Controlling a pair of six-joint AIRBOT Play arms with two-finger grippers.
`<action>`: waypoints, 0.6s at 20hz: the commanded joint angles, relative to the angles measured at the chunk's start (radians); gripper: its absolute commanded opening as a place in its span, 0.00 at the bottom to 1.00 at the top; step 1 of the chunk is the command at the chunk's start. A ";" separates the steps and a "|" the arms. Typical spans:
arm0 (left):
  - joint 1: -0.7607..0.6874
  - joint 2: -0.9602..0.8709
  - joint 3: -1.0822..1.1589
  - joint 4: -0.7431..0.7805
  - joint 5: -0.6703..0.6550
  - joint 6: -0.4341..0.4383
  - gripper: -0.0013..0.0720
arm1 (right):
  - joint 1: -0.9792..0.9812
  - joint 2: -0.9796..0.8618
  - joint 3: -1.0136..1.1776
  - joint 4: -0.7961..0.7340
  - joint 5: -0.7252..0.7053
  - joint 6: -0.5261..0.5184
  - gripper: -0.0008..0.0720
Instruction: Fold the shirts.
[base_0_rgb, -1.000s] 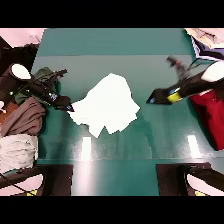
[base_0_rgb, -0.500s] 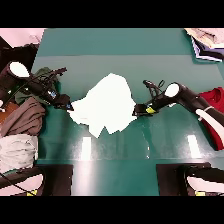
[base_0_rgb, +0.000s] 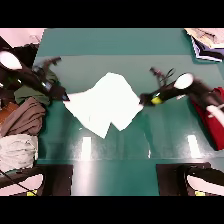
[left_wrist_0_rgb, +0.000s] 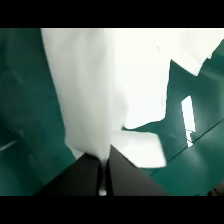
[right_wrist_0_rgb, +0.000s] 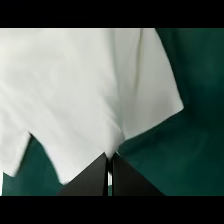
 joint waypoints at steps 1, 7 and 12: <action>0.050 0.018 0.262 0.020 -0.045 -0.027 0.05 | -0.138 0.169 0.147 -0.001 0.022 -0.006 0.04; 0.091 0.135 0.732 0.013 -0.012 -0.072 0.05 | -0.377 0.370 0.539 -0.001 0.022 -0.006 0.04; 0.091 0.327 0.748 -0.019 0.097 -0.072 0.05 | -0.476 0.459 0.726 -0.002 0.046 -0.006 0.04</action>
